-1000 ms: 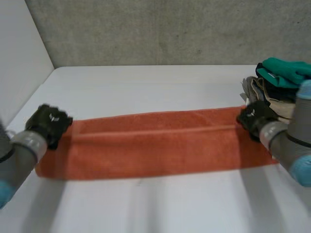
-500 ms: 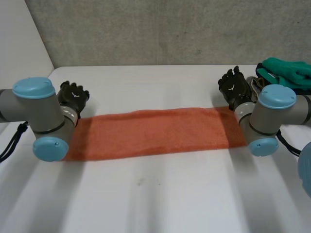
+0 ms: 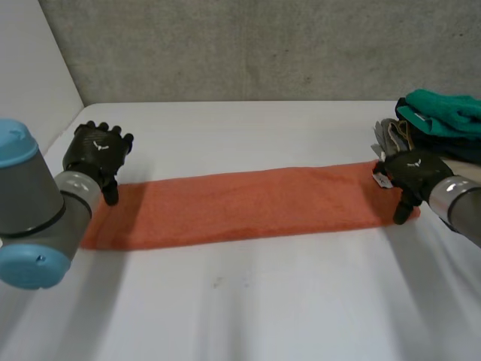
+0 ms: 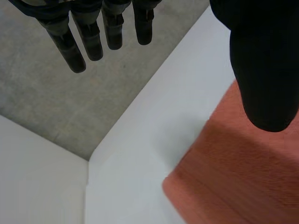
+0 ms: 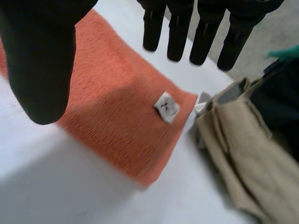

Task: Fold the laundry.

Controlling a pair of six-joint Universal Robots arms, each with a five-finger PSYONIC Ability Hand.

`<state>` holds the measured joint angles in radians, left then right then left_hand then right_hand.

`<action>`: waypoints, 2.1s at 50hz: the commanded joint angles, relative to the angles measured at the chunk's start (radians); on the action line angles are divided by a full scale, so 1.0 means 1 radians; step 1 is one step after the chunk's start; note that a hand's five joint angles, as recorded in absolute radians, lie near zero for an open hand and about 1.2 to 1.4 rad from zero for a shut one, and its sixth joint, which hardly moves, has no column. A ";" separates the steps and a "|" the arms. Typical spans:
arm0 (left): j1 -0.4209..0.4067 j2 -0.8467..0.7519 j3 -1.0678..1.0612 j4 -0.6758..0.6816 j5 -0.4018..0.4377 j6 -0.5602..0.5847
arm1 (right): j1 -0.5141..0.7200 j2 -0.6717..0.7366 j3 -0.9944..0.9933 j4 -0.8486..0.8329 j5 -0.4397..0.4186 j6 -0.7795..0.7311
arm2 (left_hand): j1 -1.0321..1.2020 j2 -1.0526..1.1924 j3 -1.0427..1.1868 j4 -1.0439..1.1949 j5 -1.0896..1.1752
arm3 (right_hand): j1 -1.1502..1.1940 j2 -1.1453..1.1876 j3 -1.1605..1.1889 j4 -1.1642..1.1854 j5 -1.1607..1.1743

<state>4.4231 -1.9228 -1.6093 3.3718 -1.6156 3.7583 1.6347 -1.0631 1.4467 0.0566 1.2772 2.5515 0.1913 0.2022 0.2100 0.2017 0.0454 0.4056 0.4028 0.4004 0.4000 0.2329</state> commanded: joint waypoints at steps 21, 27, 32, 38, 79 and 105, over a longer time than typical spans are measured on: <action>-0.007 0.001 -0.073 0.066 0.026 -0.011 | -0.099 0.153 -0.035 -0.115 -0.024 -0.123 | -0.017 -0.028 -0.036 -0.027 -0.045 | 0.991 0.994 0.996 0.996 0.989; -0.007 0.011 -0.070 0.066 0.026 -0.011 | -0.159 0.134 -0.022 -0.109 0.019 -0.128 | -0.017 -0.028 -0.036 -0.027 -0.045 | 0.991 0.994 0.996 0.996 0.989; -0.005 0.044 -0.073 0.063 0.026 -0.011 | -0.251 0.072 0.007 -0.100 0.040 -0.186 | -0.017 -0.028 -0.036 -0.027 -0.045 | 0.991 0.994 0.996 0.996 0.989; 0.002 0.083 -0.096 0.060 0.026 -0.011 | -0.289 0.008 0.021 -0.083 0.152 -0.420 | -0.017 -0.028 -0.036 -0.027 -0.045 | 0.991 0.994 0.996 0.996 0.989; 0.004 0.194 -0.178 0.063 0.028 -0.032 | 0.772 0.246 -0.123 -0.458 -0.013 -0.329 | -0.017 -0.028 -0.036 -0.027 -0.045 | -0.231 -0.228 -0.226 -0.226 -0.233; -0.266 -0.001 0.005 0.067 0.013 -0.060 | 0.320 0.081 0.136 -0.214 0.185 -0.005 | -0.017 -0.028 -0.036 -0.027 -0.045 | 0.986 0.989 0.991 0.992 0.984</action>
<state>4.1564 -1.9207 -1.6030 3.4396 -1.6025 3.6986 2.0295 -0.9944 1.5559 -0.1331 1.4093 2.6652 0.1914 0.2022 0.2100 0.2017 0.0453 0.4494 0.4326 0.4314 0.4306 0.2641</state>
